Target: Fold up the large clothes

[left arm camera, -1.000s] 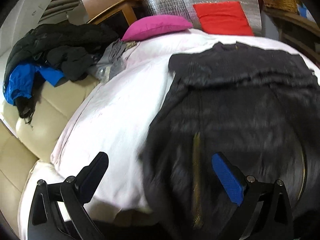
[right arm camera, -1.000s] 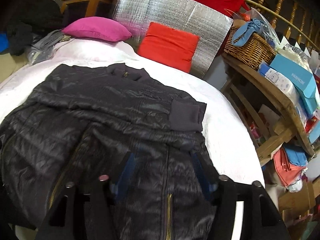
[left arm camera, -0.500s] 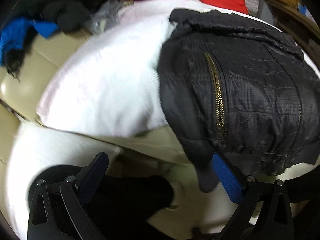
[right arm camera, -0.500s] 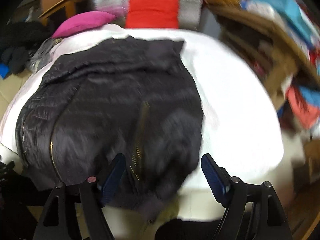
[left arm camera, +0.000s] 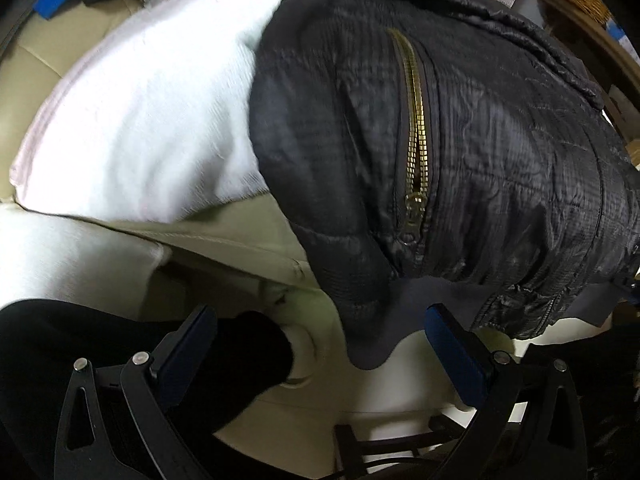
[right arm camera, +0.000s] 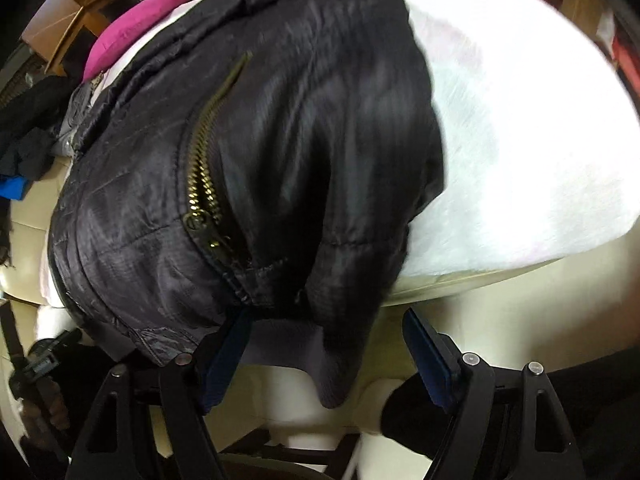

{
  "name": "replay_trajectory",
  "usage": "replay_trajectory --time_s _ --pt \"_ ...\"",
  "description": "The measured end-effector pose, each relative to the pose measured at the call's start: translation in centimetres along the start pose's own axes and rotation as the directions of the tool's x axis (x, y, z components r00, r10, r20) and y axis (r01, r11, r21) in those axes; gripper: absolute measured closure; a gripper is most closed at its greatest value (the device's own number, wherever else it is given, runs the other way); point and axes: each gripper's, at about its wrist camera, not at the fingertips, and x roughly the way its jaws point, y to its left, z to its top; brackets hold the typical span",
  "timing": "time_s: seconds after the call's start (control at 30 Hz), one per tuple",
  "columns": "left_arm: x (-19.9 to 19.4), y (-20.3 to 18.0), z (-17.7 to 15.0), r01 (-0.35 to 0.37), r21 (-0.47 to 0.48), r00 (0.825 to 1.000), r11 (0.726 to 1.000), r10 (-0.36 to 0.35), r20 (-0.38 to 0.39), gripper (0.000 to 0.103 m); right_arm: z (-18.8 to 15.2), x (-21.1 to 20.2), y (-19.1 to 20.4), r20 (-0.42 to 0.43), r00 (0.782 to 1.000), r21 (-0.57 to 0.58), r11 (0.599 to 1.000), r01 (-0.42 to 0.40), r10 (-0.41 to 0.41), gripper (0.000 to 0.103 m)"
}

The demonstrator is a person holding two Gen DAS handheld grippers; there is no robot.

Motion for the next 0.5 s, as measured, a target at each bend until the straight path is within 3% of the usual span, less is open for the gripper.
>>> replay_trajectory --time_s 0.13,0.2,0.23,0.27,0.3,0.4,0.47,0.5 --pt "0.8 -0.2 -0.2 0.067 -0.012 0.998 0.998 -0.067 -0.004 0.002 -0.2 0.9 0.1 -0.014 0.999 0.009 0.999 -0.035 0.035 0.022" --pt "1.0 -0.4 -0.4 0.103 -0.008 0.995 0.995 -0.103 -0.002 0.033 -0.5 1.1 0.5 -0.008 0.998 0.005 0.998 -0.058 0.058 0.025" --pt "1.3 -0.2 -0.5 0.116 -0.006 0.993 0.993 -0.116 -0.013 0.043 -0.6 1.1 0.6 0.000 0.998 0.000 0.998 -0.063 0.063 0.028" --pt "1.7 -0.1 -0.6 0.132 -0.009 0.991 0.991 -0.132 -0.026 0.062 -0.8 0.9 0.9 0.010 0.998 -0.014 0.998 -0.067 0.067 0.037" --pt "1.9 -0.1 -0.8 0.145 -0.017 0.989 0.989 -0.145 -0.038 0.074 -0.9 0.7 1.2 0.015 0.998 -0.023 0.997 -0.067 0.067 0.044" --pt "1.7 0.2 -0.9 0.154 -0.033 0.988 0.988 -0.155 -0.026 0.075 -1.4 0.0 2.2 0.017 0.999 -0.057 0.998 -0.041 0.042 0.062" --pt "1.6 0.4 -0.9 0.149 -0.040 0.988 0.988 -0.150 -0.018 0.072 -1.9 -0.7 3.0 0.024 0.999 -0.085 0.996 -0.029 0.031 0.063" --pt "1.7 0.5 -0.8 0.145 -0.047 0.989 0.988 -0.146 -0.021 0.054 -2.1 -0.9 3.2 0.023 0.999 -0.096 0.995 -0.032 0.034 0.063"
